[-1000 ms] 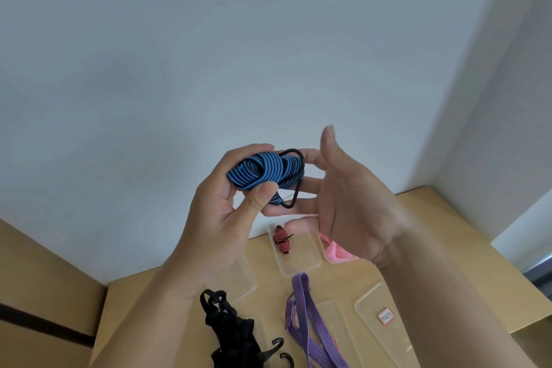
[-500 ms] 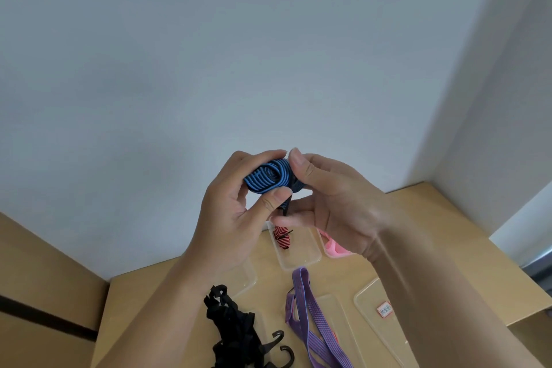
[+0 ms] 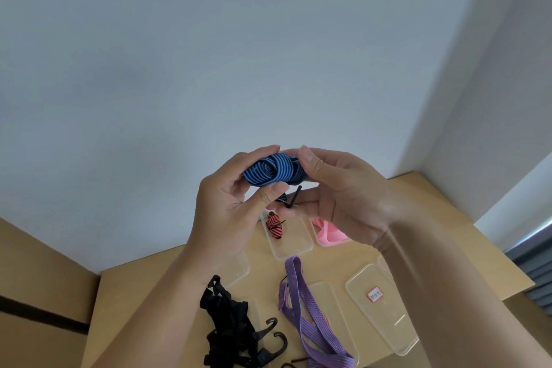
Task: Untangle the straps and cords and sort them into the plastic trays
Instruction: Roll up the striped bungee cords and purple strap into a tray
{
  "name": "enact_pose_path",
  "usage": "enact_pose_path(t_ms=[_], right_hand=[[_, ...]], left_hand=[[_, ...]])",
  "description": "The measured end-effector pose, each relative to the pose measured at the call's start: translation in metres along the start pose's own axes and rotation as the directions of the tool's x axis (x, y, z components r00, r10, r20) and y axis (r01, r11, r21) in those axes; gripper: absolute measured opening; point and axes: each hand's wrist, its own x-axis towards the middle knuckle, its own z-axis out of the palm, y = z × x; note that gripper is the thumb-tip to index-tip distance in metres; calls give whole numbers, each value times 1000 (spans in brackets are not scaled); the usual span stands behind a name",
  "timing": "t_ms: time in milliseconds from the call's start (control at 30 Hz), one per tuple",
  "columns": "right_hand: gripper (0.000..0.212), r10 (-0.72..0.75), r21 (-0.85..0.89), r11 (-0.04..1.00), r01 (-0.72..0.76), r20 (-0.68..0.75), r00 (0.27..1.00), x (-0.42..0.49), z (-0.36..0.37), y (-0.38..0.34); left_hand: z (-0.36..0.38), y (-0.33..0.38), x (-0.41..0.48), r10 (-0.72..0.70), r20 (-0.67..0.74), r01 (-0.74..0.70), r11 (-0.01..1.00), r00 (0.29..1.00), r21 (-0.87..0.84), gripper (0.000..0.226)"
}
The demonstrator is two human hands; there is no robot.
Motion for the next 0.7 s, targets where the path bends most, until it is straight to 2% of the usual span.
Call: enact_pose_path(t_ms=[300, 400, 500, 567, 700], right_hand=[[49, 37, -20, 999, -38, -52, 998, 10, -1, 15], [49, 83, -26, 996, -84, -30, 996, 12, -6, 17], [48, 145, -45, 988, -148, -55, 988, 16, -10, 21], [47, 161, -120, 977, -174, -114, 980, 19, -15, 28], [35, 76, -324, 938, -125, -160, 984, 23, -30, 42]], left_hand=[[2, -13, -8, -59, -54, 59, 998, 997, 9, 41], [1, -16, -9, -96, -77, 96, 995, 992, -11, 43], [-1, -22, -6, -198, -104, 195, 980, 975, -41, 37], [-5, -31, -5, -283, -81, 277, 958, 956, -79, 31], [-15, -51, -5, -450, 27, 447, 876, 892, -182, 35]])
